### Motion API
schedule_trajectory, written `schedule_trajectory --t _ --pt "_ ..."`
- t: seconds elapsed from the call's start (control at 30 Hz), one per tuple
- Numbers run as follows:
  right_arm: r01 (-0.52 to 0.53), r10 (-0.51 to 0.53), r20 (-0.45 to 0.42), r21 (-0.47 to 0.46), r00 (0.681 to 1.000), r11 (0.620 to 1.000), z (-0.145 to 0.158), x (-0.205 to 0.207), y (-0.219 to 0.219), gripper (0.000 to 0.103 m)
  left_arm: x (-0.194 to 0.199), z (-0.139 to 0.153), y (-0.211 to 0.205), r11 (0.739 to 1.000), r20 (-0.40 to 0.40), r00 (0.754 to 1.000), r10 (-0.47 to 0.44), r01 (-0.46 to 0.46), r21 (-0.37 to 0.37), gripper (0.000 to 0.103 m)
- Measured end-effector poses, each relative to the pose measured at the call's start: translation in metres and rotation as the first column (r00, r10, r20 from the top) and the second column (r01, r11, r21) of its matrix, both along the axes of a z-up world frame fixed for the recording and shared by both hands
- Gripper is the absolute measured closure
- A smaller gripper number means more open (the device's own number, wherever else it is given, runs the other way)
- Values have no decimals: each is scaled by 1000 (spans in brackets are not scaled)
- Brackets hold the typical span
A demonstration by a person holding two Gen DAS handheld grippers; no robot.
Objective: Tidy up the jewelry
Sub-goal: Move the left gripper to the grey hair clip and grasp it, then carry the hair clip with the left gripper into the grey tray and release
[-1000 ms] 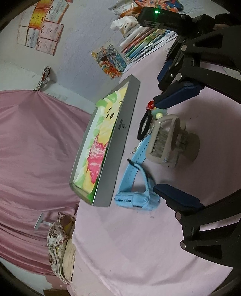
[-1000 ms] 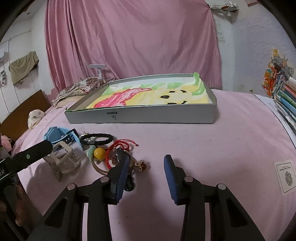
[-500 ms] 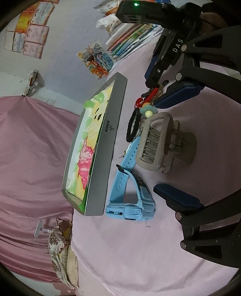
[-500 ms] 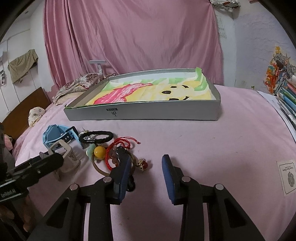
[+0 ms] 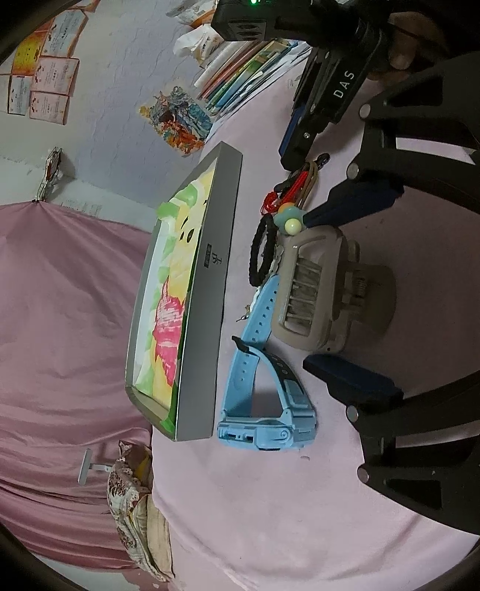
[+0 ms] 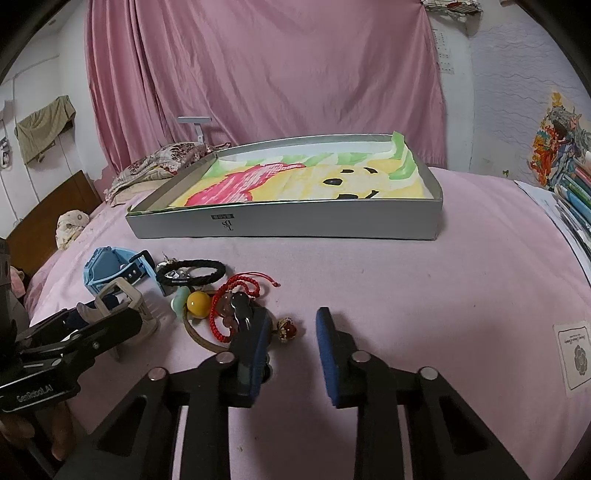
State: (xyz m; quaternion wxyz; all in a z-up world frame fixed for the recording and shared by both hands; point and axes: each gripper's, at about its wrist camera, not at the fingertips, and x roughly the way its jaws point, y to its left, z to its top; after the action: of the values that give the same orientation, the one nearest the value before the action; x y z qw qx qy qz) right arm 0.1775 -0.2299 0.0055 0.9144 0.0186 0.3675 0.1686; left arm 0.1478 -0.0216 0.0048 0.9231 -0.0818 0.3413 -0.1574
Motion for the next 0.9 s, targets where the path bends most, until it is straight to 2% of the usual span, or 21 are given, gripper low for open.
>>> schedule_trajectory --t 0.1,0.4,0.57,0.9 --pt "1 -1 3 -5 1000 1000 -1 -1 0 92 -1 1 -2 1000 1 1000 -3 3 5 41" --pt "0 0 29 13 1000 1000 -3 -10 -3 92 -9 1 -5 1000 8 1000 -14 14 2 42" --pt "12 -12 94 -4 995 1000 1 -26 -5 92 -19 0 -8 1000 39 999 -17 16 13 42" --pt "8 -10 140 15 990 1000 3 -41 -7 92 -35 9 -9 1000 119 993 -1 0 10 42"
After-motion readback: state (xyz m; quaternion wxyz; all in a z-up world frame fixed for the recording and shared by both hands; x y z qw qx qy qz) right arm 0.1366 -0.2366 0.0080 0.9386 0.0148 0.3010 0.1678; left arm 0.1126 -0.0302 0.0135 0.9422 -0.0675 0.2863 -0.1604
